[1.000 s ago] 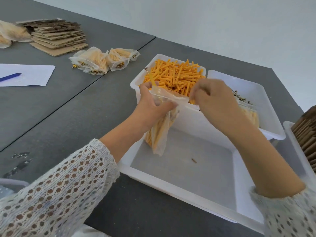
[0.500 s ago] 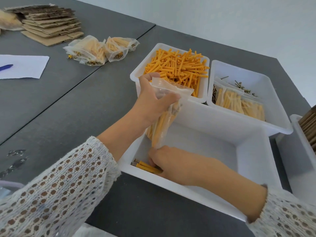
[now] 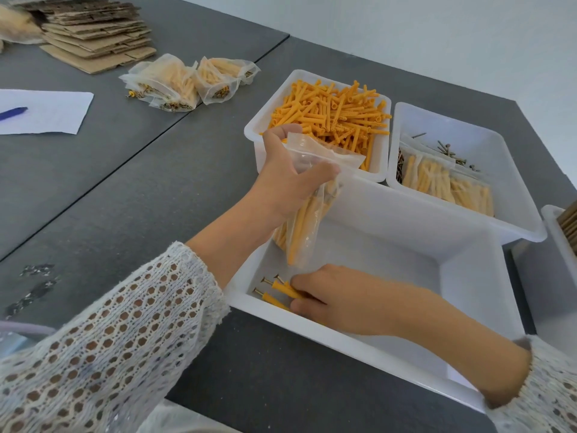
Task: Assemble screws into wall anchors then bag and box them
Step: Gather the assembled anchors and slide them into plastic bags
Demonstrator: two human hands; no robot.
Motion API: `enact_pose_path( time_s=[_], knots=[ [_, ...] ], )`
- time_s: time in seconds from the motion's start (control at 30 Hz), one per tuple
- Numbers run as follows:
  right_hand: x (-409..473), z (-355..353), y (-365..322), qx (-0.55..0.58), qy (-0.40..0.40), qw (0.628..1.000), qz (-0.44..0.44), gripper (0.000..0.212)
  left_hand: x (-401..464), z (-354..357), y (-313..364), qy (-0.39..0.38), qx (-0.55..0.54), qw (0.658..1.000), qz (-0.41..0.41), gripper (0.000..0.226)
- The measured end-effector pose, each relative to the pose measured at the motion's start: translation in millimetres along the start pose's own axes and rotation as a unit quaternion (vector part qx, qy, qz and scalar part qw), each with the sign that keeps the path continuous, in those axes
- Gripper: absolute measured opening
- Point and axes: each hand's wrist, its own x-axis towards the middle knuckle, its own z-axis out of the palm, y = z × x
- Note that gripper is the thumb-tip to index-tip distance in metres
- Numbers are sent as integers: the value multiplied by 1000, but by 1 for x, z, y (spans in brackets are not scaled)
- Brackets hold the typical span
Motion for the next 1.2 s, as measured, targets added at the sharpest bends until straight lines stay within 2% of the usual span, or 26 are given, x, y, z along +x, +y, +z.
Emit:
enact_pose_path(
  time_s=[0.17, 0.33, 0.4, 0.5, 0.63, 0.67, 0.73, 0.93, 1.03, 1.1, 1.2],
  knots=[
    [-18, -14, 15, 94, 67, 993, 5, 21, 0, 1, 2, 1, 7, 1000, 0, 63],
    [-38, -38, 18, 224, 86, 970, -33, 21, -3, 1, 3, -2, 0, 1000, 10, 60],
    [-51, -66, 18, 316, 154, 934, -63, 20, -4, 1, 3, -2, 2, 1000, 16, 59],
    [-64, -110, 25, 420, 306, 848, -105, 13, -3, 1, 2, -6, 6, 1000, 14, 60],
    [-48, -139, 28, 390, 470, 789, -73, 17, -2, 0, 0, -13, 17, 1000, 21, 61],
    [-40, -140, 25, 375, 488, 786, -53, 16, -2, 0, 0, -16, 17, 999, 25, 61],
    [-25, -139, 20, 337, 486, 807, -23, 12, -1, 0, -1, -12, 18, 999, 28, 60],
    [-3, -124, 13, 214, 408, 888, 2, 27, -2, 2, 0, -14, -14, 1000, 15, 58],
    [-7, -119, 10, 209, 357, 911, -8, 15, -5, 3, 3, -14, 2, 1000, 9, 59],
    [-13, -119, 10, 199, 370, 908, -11, 9, -6, 3, 4, -19, 5, 1000, 10, 61],
    [-27, -118, 13, 181, 450, 874, 1, 10, -7, 2, 5, -20, 11, 1000, 4, 66]
  ],
)
